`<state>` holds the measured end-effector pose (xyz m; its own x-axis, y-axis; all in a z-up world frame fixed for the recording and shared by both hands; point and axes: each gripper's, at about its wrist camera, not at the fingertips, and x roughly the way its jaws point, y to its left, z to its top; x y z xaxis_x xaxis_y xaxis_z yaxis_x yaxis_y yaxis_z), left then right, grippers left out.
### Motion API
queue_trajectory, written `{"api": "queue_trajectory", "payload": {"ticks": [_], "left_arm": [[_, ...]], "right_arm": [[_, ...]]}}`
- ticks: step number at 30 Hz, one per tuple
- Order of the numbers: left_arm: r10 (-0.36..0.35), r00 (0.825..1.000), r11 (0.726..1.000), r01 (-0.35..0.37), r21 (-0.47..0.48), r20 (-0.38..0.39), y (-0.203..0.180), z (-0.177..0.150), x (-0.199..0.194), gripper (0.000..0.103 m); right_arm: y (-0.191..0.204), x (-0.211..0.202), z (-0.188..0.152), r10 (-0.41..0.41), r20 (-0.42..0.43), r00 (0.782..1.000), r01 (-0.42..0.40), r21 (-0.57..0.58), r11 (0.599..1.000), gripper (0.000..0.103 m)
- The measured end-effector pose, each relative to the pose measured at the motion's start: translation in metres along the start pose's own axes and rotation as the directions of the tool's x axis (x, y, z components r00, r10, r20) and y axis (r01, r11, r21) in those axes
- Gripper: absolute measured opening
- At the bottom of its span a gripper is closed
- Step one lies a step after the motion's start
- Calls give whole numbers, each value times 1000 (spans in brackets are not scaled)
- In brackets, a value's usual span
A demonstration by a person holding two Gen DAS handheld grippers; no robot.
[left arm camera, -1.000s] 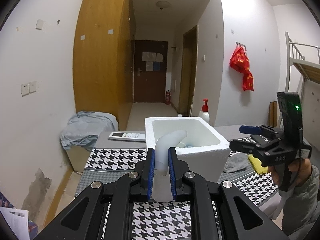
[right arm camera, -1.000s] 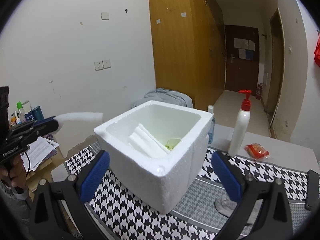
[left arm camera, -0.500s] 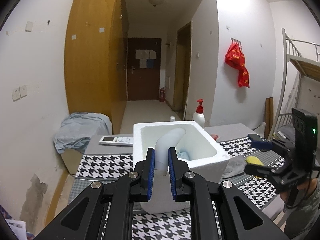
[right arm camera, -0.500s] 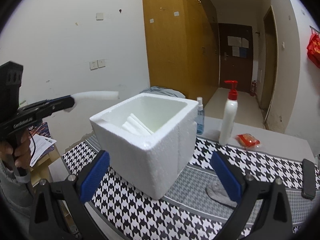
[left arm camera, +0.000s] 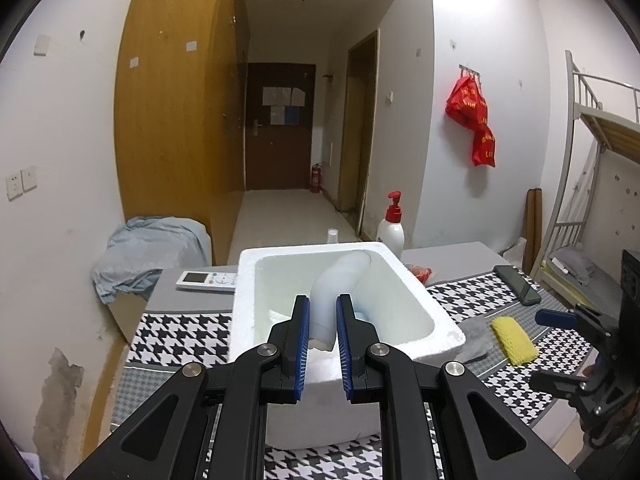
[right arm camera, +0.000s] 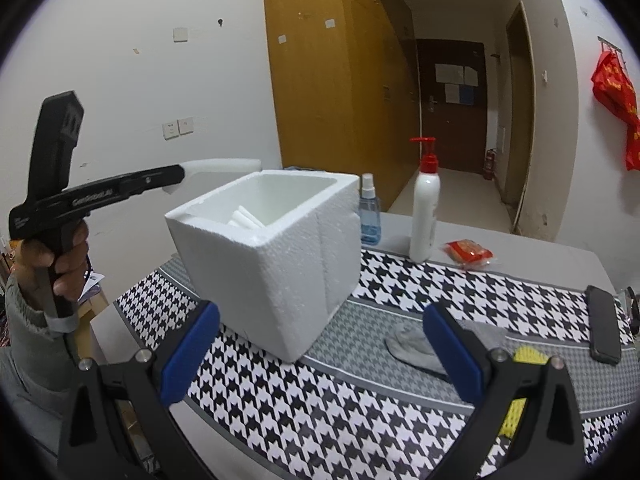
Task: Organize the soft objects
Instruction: 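Lower the white foam stick into the foam box and open the left tool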
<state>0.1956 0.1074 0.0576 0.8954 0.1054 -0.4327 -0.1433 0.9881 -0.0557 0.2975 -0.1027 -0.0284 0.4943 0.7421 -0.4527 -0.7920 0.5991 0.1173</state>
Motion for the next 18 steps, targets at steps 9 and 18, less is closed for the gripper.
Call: {"api": "queue_trajectory", "payload": {"ticks": [9, 18], "left_arm": [[-1, 999, 1000, 1, 4, -34, -4, 7, 20, 15], [14, 998, 1000, -14, 3, -69, -3, 10, 38, 15]], "right_arm": [[-12, -3, -11, -27, -9, 1000, 27, 30, 999, 103], [-20, -6, -18, -41, -16, 999, 41, 53, 998, 103]]}}
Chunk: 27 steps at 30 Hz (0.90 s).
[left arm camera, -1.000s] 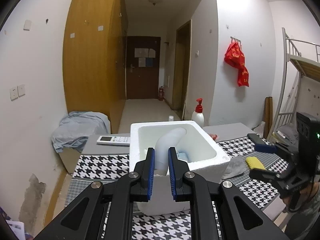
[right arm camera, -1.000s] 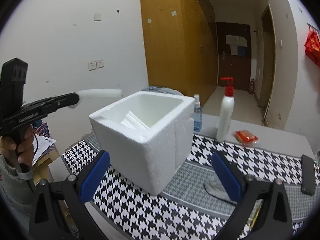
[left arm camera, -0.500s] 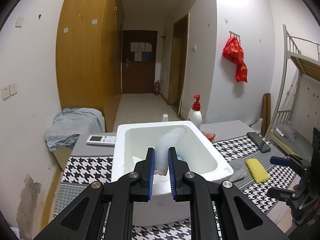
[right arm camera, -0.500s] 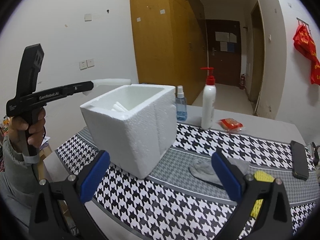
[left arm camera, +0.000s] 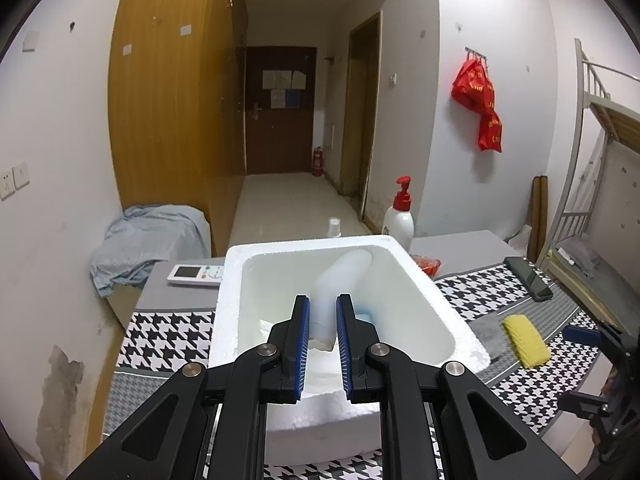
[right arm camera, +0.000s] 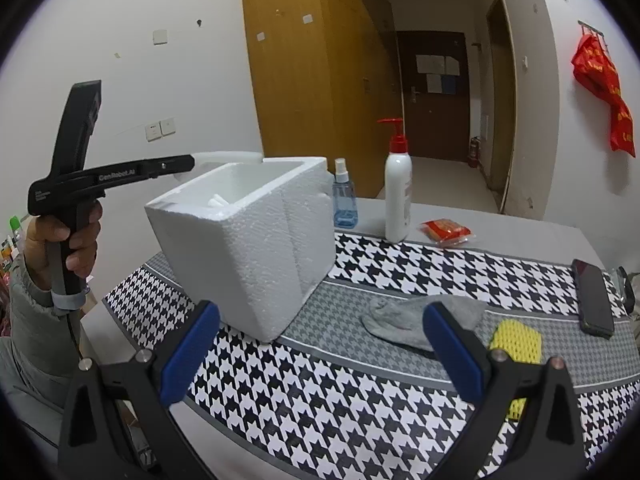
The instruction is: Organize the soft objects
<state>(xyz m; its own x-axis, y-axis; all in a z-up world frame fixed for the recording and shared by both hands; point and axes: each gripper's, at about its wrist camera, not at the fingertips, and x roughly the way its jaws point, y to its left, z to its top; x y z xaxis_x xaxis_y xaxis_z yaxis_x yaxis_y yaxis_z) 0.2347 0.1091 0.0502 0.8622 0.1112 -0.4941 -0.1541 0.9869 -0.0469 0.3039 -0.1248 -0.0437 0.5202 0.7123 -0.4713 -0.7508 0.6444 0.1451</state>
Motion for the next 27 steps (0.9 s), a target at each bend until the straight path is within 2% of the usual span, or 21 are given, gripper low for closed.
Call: {"api": "queue_trajectory", "payload": {"ticks": [4, 8, 11, 13, 14, 15, 17, 19, 21, 27], "left_arm": [[3, 1000, 1000, -3, 1, -4, 1, 1, 6, 20], [11, 1000, 1000, -11, 6, -7, 0, 3, 12, 21], [35, 999, 999, -35, 6, -3, 1, 5, 15, 23], [34, 999, 999, -34, 4, 3, 1, 6, 16, 35], [37, 999, 999, -37, 1, 7, 0, 5, 15, 51], [41, 999, 999, -41, -5, 17, 0, 5, 14, 72], [50, 998, 999, -50, -12, 50, -1, 5, 9, 85], [58, 996, 998, -57, -16, 71, -2, 4, 4, 87], [56, 995, 998, -55, -19, 82, -4, 2, 0, 100], [39, 992, 999, -37, -20, 124, -20, -10, -19, 101]], "right_arm": [[-3, -3, -3, -3, 1, 1000, 3, 8, 1000, 103], [-8, -4, -6, -16, -3, 1000, 16, 23, 1000, 103], [-10, -6, -8, -24, -6, 1000, 24, 28, 999, 103], [-11, -9, -9, -28, -5, 1000, 28, 26, 999, 103], [-12, -9, -10, -31, -4, 1000, 31, 27, 999, 103], [-12, -11, -10, -34, -2, 999, 34, 29, 999, 103], [-15, -12, -10, -38, 1, 999, 38, 31, 999, 103], [-18, -15, -12, -43, 7, 999, 43, 41, 998, 103], [-21, -17, -13, -47, 9, 999, 46, 52, 998, 103], [-31, -24, -19, -67, 27, 997, 65, 88, 994, 103]]}}
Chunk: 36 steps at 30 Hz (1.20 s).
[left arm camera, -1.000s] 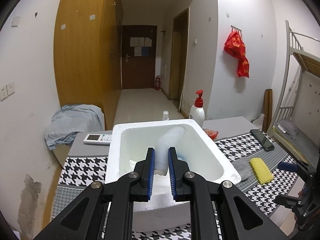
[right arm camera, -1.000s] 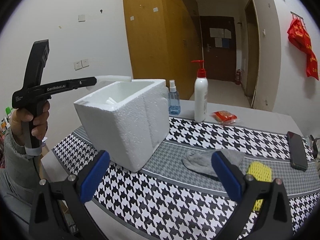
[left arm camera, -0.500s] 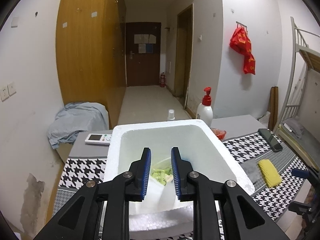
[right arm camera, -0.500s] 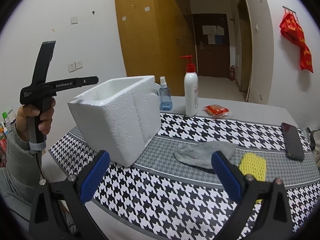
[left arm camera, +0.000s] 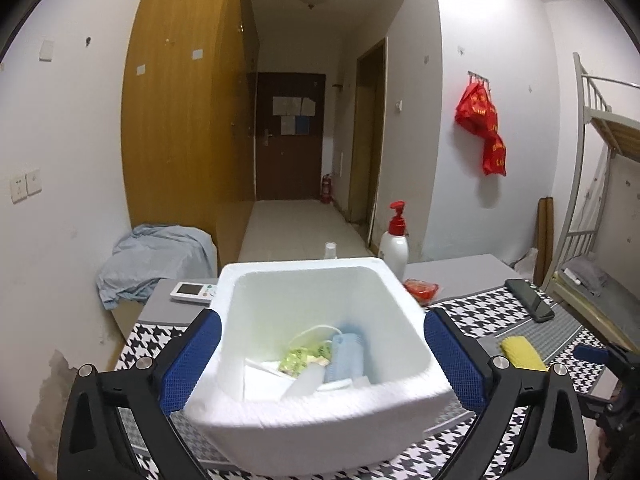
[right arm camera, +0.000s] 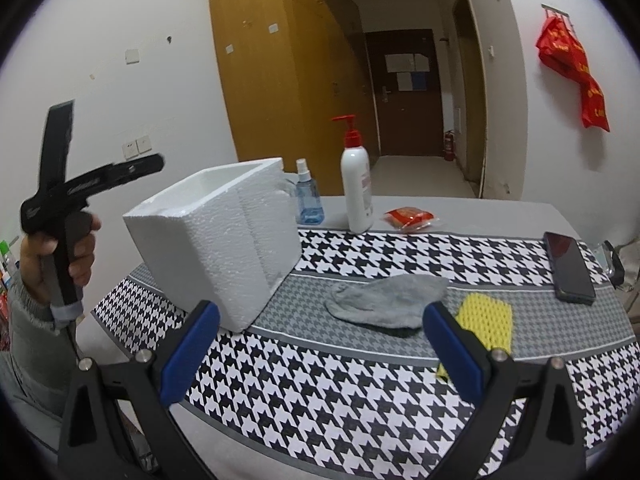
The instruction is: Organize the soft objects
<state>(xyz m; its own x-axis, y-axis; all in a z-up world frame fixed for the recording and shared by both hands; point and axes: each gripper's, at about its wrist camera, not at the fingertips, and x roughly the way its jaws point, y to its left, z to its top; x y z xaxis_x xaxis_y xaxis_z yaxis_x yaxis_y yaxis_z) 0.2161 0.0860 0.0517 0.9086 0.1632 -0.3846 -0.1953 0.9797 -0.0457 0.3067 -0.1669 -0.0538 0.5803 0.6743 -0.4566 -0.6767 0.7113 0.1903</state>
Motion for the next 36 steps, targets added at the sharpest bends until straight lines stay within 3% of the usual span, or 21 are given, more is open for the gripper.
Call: {"api": "queue_trajectory", "payload": {"ticks": [15, 27, 36], "left_arm": [[-51, 995, 999, 50, 9, 89, -37, -19, -50, 102], [-70, 991, 997, 67, 31, 115, -66, -45, -66, 102], [-80, 988, 997, 81, -3, 135, -74, -70, -68, 102]], "right_arm": [[-1, -26, -6, -21, 52, 998, 21, -9, 1000, 103], [-2, -45, -17, -61, 78, 995, 62, -6, 998, 103], [-8, -58, -30, -127, 95, 987, 126, 9, 992, 103]]}}
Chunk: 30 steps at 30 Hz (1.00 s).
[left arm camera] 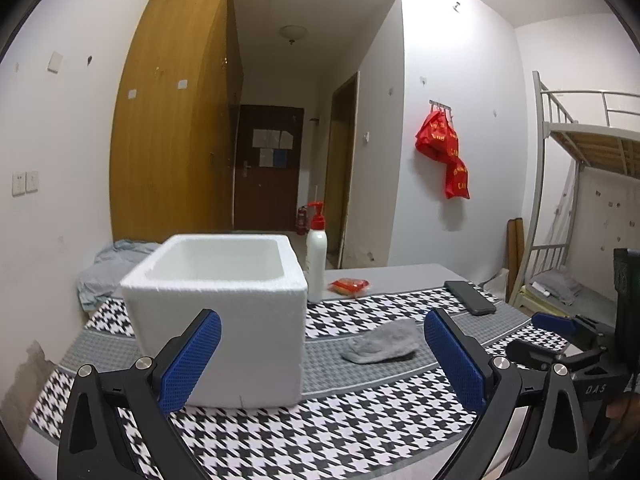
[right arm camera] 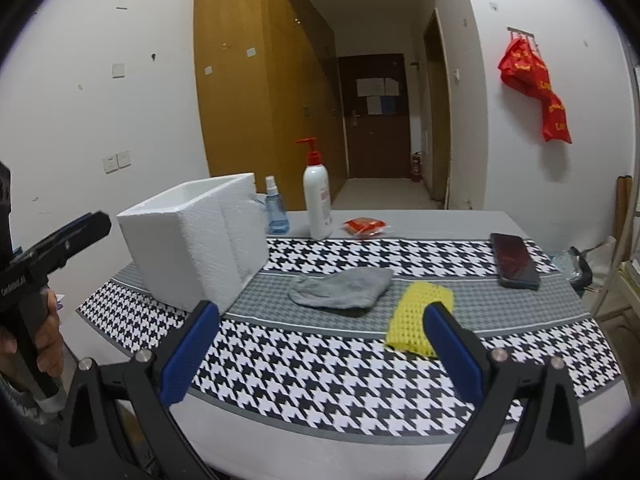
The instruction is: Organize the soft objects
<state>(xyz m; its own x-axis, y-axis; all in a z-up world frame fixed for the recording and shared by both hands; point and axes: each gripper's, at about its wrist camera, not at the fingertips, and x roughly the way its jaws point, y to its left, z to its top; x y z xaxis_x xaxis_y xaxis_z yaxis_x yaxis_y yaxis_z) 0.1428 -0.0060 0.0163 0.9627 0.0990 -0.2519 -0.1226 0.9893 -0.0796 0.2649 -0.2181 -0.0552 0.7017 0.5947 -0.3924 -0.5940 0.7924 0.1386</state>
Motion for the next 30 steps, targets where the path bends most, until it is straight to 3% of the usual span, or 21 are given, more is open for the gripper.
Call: {"api": "queue_trajectory", "payload": {"ticks": [6, 12, 30], "left_arm": [[-4, 1000, 1000, 4, 2, -23, -6, -22, 5, 102], [-32, 998, 999, 33, 13, -57, -15, -32, 10, 102], [-100, 989, 992, 107, 61, -107, -50, -26, 37, 102]], "right_arm": [[-6, -5, -9, -45, 25, 999, 45, 14, 999, 103], [-18, 4, -18, -78, -5, 997, 78, 43, 996, 103], [-43, 6, -21, -103, -11, 995, 104, 57, 993, 103]]}}
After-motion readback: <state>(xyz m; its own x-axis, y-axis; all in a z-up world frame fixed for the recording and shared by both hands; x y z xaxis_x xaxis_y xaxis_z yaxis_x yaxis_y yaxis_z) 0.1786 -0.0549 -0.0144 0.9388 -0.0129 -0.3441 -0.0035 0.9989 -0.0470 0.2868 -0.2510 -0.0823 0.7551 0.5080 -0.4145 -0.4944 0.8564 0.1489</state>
